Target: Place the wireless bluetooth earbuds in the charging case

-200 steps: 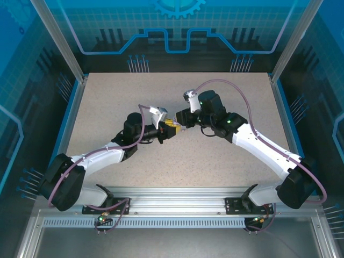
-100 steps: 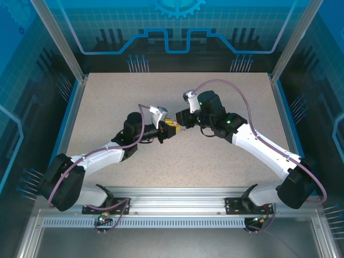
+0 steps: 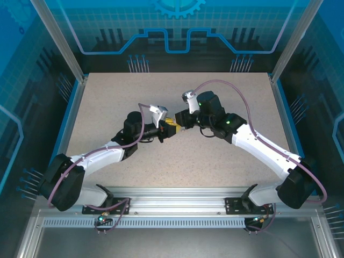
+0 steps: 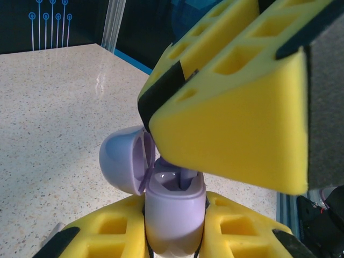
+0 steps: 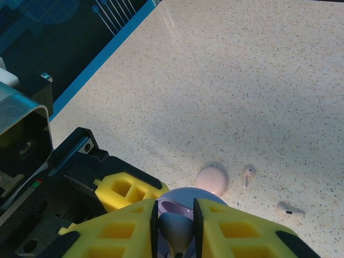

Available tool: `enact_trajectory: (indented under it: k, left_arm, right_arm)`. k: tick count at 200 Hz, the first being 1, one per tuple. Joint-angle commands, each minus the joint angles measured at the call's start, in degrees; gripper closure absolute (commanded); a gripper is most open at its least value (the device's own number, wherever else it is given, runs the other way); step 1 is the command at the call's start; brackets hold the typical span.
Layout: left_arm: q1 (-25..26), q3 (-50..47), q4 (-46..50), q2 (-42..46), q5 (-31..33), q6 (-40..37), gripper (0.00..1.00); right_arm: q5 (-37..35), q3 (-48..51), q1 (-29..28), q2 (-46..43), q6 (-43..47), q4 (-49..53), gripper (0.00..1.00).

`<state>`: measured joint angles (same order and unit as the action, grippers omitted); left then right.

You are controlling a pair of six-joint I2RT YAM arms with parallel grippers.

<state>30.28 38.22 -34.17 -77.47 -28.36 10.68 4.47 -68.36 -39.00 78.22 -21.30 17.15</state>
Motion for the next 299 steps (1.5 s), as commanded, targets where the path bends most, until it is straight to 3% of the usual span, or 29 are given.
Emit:
enact_trajectory:
  k: [1,148,221,265,299]
  left_arm:
    - [0.48,2.12,-0.54,1.02,-1.41,1.38,0.93]
    - [0.52,2.09,-2.06,1.67,-1.88,2.24,0.93]
    - [0.50,1.31,-0.88,2.14,-1.52,0.84,0.94]
    - [0.46,1.07,-1.51,2.75,-2.30,0.85,0.94]
    - [0.47,0.33,-4.04,3.65,-4.67,1.16,0.94]
  right_arm:
    - [-0.43,-1.78,-0.90,-0.90,0.99,0.41,0.75]
    - [1.51,-2.65,-1.02,-0.15,1.96,2.41,0.69]
    - [-2.52,-1.76,-0.91,-3.34,0.81,2.47,0.58]
    - [-5.32,0.54,2.55,-5.27,-2.85,3.94,0.58]
    - [-0.94,2.73,7.09,-5.33,-3.70,4.64,0.59]
